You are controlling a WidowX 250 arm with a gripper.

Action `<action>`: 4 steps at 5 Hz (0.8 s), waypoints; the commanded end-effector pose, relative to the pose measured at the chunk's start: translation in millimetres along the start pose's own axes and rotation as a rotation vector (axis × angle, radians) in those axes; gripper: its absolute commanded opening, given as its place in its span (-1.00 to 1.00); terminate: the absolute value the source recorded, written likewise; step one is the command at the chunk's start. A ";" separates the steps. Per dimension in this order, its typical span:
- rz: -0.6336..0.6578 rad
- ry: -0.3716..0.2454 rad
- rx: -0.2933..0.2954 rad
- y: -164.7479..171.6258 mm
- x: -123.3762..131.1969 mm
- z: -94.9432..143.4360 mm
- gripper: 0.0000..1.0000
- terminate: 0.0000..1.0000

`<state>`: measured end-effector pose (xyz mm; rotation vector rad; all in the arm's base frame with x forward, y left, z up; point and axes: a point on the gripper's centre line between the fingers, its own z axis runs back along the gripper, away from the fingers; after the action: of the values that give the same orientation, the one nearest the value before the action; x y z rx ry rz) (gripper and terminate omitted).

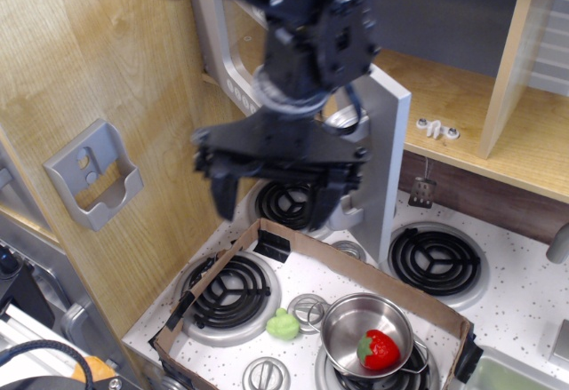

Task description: Open microwave

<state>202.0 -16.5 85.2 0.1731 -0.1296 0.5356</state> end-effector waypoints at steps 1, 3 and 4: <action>0.185 -0.054 -0.029 -17.0 -34.5 8.2 1.00 -1.00; 0.007 -0.077 -0.120 -100.1 -45.5 39.5 1.00 -1.00; -0.068 -0.008 -0.190 -146.5 -37.3 46.3 1.00 -1.00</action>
<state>244.8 -162.0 89.2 0.0241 -0.1443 0.4459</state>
